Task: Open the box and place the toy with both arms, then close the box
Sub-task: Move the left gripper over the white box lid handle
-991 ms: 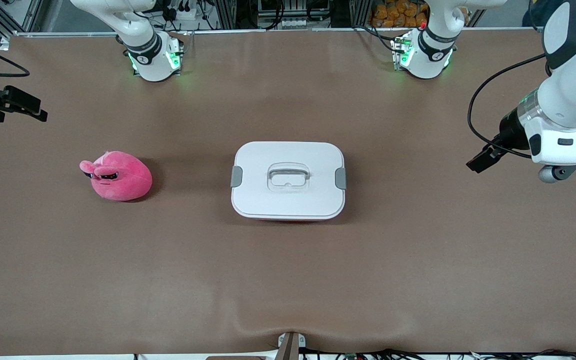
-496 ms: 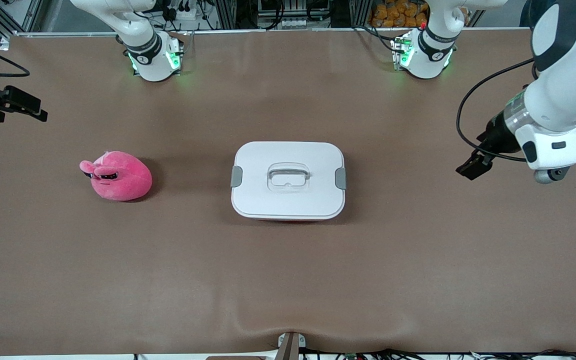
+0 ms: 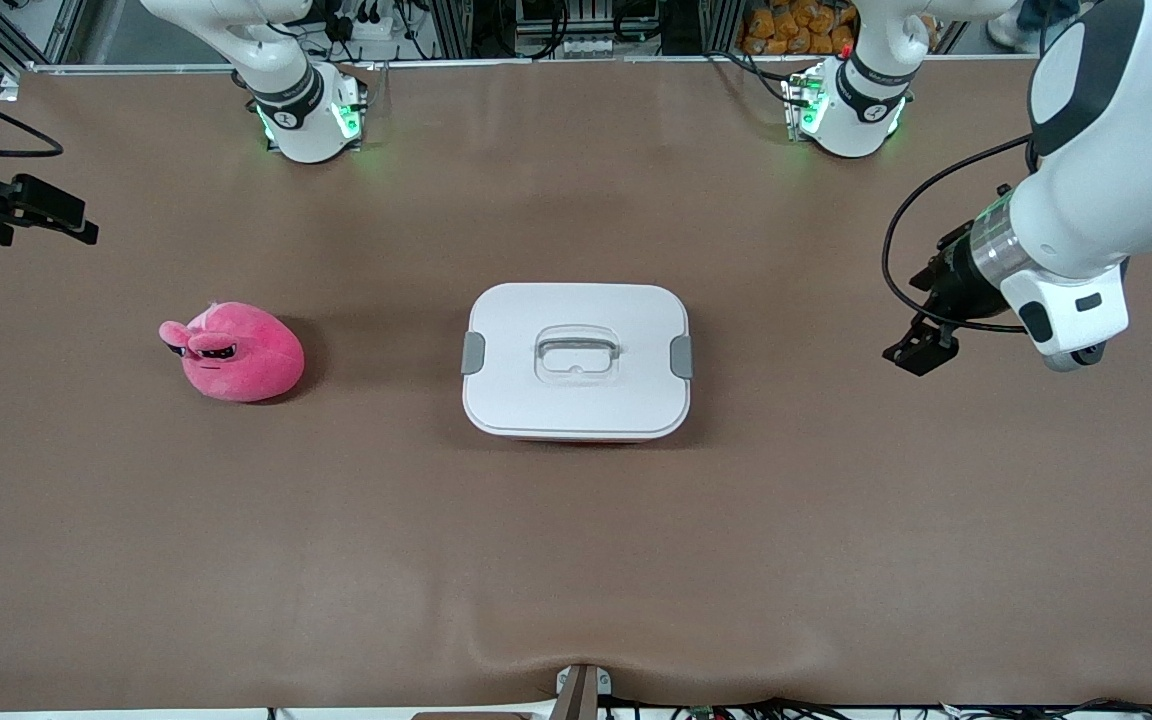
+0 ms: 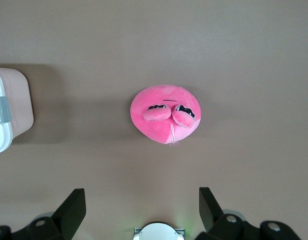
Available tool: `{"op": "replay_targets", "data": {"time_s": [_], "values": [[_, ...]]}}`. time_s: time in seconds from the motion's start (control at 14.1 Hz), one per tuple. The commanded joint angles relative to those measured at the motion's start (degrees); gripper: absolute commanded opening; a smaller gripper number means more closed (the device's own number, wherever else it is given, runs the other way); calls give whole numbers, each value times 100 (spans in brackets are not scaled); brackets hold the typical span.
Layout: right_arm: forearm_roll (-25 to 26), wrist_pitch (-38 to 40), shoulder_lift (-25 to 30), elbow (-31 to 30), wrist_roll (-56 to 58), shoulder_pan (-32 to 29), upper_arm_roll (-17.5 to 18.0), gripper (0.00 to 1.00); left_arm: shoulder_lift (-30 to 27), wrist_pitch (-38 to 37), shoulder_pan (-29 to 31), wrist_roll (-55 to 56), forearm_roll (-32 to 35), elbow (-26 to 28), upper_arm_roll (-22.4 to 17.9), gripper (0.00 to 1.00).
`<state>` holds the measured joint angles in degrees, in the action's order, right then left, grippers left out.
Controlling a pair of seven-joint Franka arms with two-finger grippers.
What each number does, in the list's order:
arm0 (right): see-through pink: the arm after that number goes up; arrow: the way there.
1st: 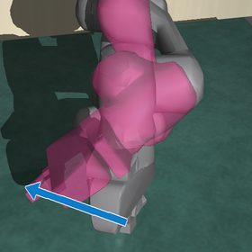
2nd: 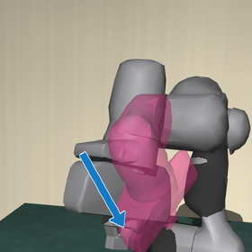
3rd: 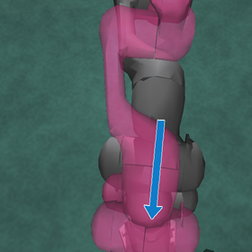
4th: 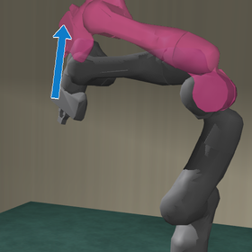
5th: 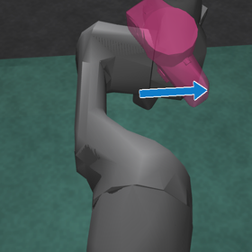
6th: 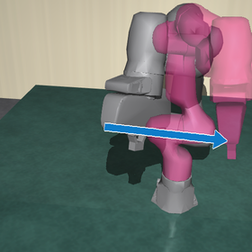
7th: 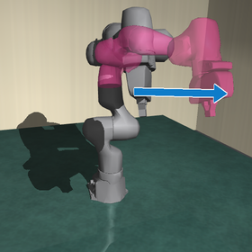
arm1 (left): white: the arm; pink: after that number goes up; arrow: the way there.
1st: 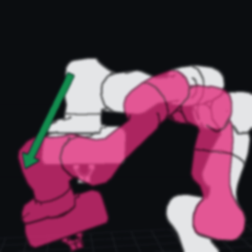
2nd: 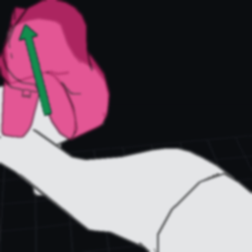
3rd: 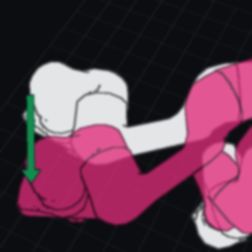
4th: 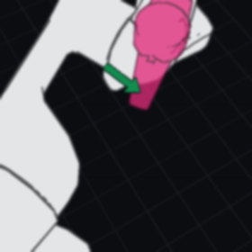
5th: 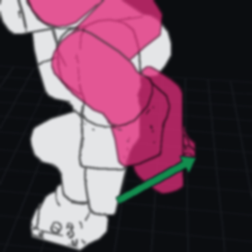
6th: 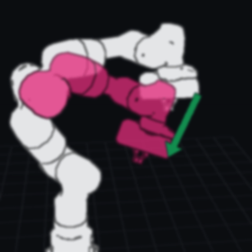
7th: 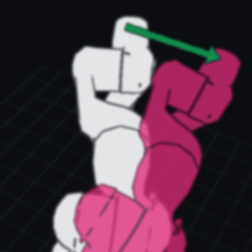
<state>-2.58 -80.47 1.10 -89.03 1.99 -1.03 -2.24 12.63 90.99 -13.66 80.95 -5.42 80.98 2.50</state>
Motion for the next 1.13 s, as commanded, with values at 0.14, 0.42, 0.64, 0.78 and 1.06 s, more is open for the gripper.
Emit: {"op": "replay_targets", "data": {"time_s": [0.14, 0.42, 0.64, 0.78, 1.06], "values": [[-23, -39, -57, -18, 91, -64, 40, 100, 292, 7, -355, 623, -266, -267, -13, 100], [-50, -101, -145, -10, 91, -20, 49, 100, 433, 164, -541, 1386, -311, -294, -13, 100], [-50, -110, -154, -10, 91, -2, 57, 100, 520, 489, -760, 2116, -311, -294, -13, 100], [-50, -110, -162, -10, 91, -2, 66, 100, 626, 587, -945, 2407, -311, -294, -13, 100], [-76, -154, -180, -1, 91, 94, 75, 100, 793, 868, -1217, 3004, -311, -285, -13, 100]]}}
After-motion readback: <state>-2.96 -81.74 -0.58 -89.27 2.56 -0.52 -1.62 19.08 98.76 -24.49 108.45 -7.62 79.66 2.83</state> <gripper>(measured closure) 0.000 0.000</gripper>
